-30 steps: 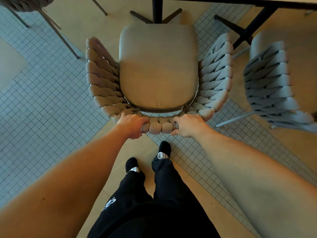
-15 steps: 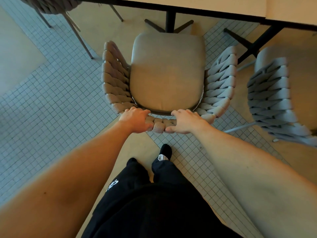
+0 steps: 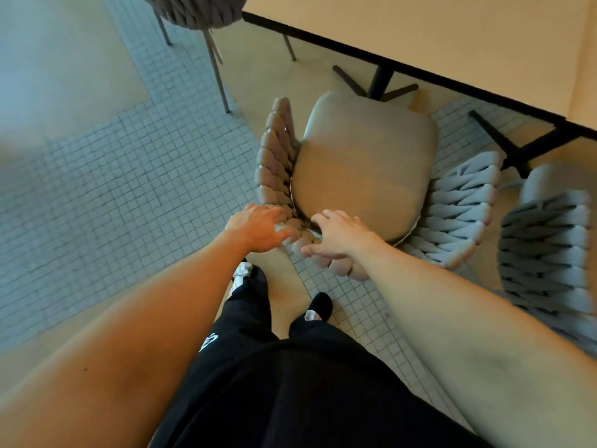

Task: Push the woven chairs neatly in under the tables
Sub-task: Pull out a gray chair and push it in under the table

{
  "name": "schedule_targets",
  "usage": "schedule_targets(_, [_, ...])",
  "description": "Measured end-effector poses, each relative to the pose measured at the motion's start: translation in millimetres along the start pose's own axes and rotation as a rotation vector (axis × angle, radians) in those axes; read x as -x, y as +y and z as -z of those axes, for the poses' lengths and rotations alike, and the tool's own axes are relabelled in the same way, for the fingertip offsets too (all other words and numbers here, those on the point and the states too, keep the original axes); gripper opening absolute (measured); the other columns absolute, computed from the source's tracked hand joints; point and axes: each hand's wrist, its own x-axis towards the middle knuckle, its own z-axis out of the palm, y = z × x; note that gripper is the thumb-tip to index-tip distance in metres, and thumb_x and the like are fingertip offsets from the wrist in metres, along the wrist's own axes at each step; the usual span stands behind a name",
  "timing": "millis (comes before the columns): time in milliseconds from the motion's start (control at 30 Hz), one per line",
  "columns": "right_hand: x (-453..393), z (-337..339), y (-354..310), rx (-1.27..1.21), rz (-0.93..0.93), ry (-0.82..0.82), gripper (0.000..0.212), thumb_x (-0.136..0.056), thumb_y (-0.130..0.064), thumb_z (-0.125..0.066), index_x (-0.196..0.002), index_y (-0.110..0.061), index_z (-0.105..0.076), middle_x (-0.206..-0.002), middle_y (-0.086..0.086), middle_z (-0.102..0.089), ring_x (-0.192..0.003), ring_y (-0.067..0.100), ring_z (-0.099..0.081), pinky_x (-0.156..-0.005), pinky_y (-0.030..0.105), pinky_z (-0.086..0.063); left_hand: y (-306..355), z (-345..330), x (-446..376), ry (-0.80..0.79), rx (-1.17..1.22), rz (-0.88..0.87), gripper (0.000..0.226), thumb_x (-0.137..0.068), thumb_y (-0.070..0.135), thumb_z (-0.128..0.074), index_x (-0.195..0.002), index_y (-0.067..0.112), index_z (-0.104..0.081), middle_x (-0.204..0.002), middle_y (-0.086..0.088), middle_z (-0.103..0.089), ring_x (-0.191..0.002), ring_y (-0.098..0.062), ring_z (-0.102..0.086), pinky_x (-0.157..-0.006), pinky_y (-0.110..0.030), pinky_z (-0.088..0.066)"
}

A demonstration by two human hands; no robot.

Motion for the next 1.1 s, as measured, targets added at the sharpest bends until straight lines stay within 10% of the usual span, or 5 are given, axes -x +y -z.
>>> schedule_targets(1100, [-257.7,186.2,-296.9,0.109,0.091,0.029,0.096,-0.086,-0.074,-0.059,-0.160,-0.022,-0.026,-0.168,0.006,-0.023,-0.154,0.029,-0.019,-0.122,0.057,-0.023,-370.6,169.0,-46.8,0.071,0.150,0.286,0.080,-0.092,0.072,-0.043,-0.157,0.030,-0.026,-0.160,-0.005,-0.036,-0.146,-0.028,-0.033,-0.112,-0.056,-0.037])
